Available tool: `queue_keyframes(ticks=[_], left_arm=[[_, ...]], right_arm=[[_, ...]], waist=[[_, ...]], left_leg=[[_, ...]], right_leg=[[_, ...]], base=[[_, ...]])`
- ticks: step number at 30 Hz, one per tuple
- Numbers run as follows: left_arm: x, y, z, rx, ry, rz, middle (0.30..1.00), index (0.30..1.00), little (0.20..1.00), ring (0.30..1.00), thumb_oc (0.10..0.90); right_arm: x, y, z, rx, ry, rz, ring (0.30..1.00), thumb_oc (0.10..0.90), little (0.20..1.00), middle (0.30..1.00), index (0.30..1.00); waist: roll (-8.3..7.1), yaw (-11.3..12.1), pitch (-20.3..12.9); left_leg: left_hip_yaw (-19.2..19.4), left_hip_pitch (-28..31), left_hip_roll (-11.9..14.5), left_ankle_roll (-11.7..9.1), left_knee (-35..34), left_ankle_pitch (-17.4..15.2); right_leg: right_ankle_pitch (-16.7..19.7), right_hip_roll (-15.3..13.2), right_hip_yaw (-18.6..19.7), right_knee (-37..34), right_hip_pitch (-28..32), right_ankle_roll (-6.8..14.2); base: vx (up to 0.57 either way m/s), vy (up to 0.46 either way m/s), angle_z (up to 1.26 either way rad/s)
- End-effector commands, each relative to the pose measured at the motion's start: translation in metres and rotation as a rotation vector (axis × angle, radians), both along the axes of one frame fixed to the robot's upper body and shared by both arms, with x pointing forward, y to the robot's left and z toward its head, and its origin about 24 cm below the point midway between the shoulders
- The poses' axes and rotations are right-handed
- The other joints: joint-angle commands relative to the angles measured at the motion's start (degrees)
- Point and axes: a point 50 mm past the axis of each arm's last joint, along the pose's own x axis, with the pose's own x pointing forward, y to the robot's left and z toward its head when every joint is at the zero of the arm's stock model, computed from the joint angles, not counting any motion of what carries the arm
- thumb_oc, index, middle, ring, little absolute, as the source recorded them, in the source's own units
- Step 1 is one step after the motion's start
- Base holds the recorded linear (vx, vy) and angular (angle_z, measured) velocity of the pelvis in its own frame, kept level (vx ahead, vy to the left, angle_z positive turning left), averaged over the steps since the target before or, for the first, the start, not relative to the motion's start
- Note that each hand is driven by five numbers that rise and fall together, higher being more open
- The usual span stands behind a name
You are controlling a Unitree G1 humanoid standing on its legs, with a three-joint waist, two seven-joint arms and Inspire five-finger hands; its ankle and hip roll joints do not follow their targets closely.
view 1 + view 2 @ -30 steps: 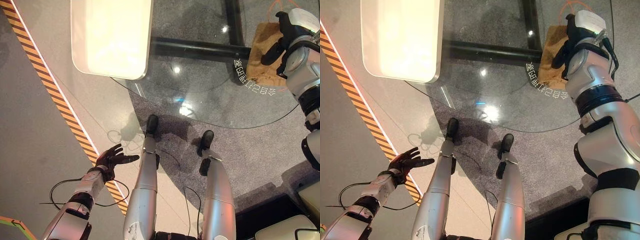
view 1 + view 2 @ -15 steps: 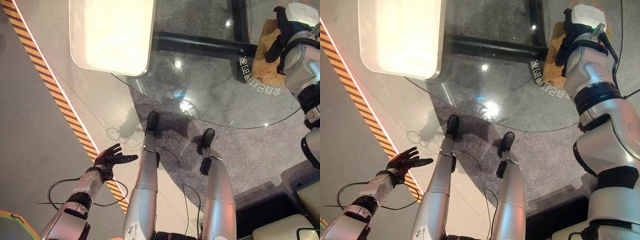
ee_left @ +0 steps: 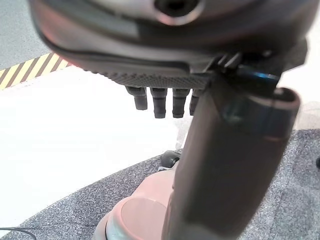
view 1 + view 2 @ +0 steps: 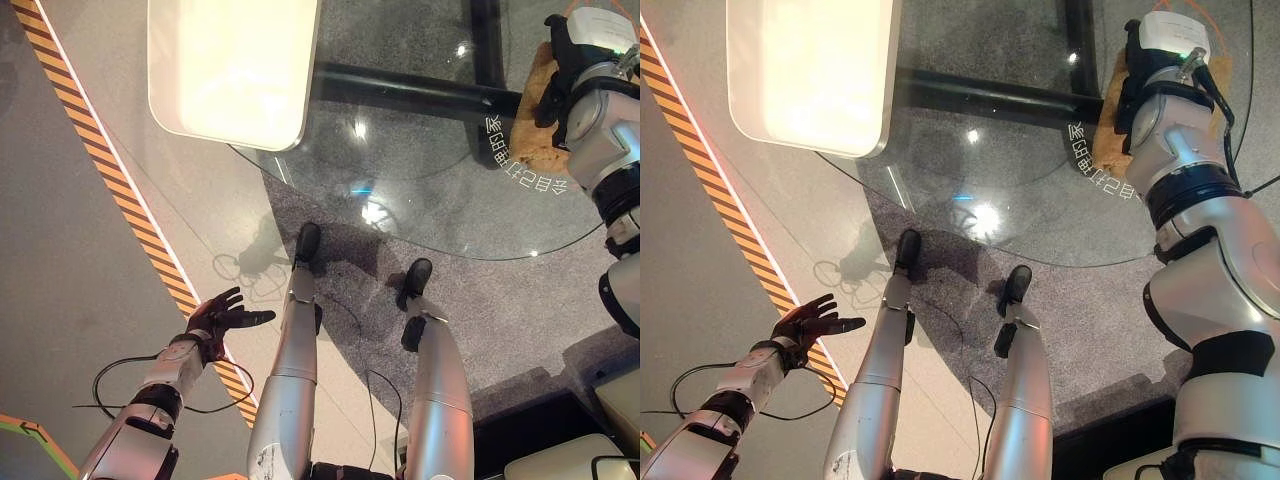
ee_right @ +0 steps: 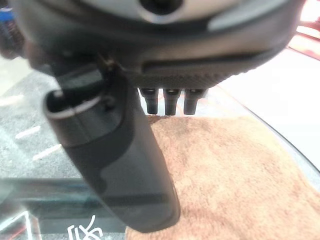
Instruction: Wipe the table with a cloth and put it in the basket.
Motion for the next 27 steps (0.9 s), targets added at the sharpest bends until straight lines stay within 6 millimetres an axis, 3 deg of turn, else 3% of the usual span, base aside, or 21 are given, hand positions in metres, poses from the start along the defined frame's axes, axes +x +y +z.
queue_keyframes(ticks=[1,7,20,27], left_arm=[[-0.027,0.02,-0.014,0.053,0.082,0.02,0.9,0.9,0.9,0.9,0.8],[-0.028,0.021,-0.015,0.051,0.083,0.016,0.9,0.9,0.9,0.9,0.8],[-0.03,0.022,-0.015,0.048,0.087,0.012,0.9,0.9,0.9,0.9,0.8],[-0.028,0.022,-0.014,0.045,0.086,0.015,0.9,0.9,0.9,0.9,0.8]], right_arm=[[-0.018,-0.01,0.055,-0.132,-0.122,-0.079,0.9,0.8,0.9,0.9,0.9],[-0.018,-0.011,0.055,-0.144,-0.096,-0.098,0.9,0.8,0.9,0.9,0.9],[-0.027,-0.04,0.048,-0.064,-0.071,-0.228,0.9,0.8,0.9,0.9,0.9],[-0.028,-0.045,0.044,-0.016,-0.054,-0.232,0.9,0.8,0.9,0.9,0.9]], waist=[[2.2,0.1,-0.9],[2.45,0.1,-0.9],[2.61,-0.2,-0.9],[2.63,-0.6,-0.9]], left_leg=[[5.2,-1.1,-6.6,7.3,4.3,-5.1],[5.3,-1.0,-6.5,7.3,4.2,-5.0],[5.6,-1.1,-6.4,7.4,4.3,-5.1],[5.9,-0.9,-6.3,7.4,4.1,-5.0]], right_leg=[[0.4,5.6,-3.5,-3.1,0.7,-3.4],[0.2,5.5,-3.5,-2.9,0.7,-3.5],[0.4,5.5,-3.3,-2.9,0.4,-3.5],[0.6,5.6,-3.2,-3.1,0.3,-3.5]], base=[[0.0,0.0,0.0],[0.0,0.0,0.0],[0.0,0.0,0.0],[0.0,0.0,0.0]])
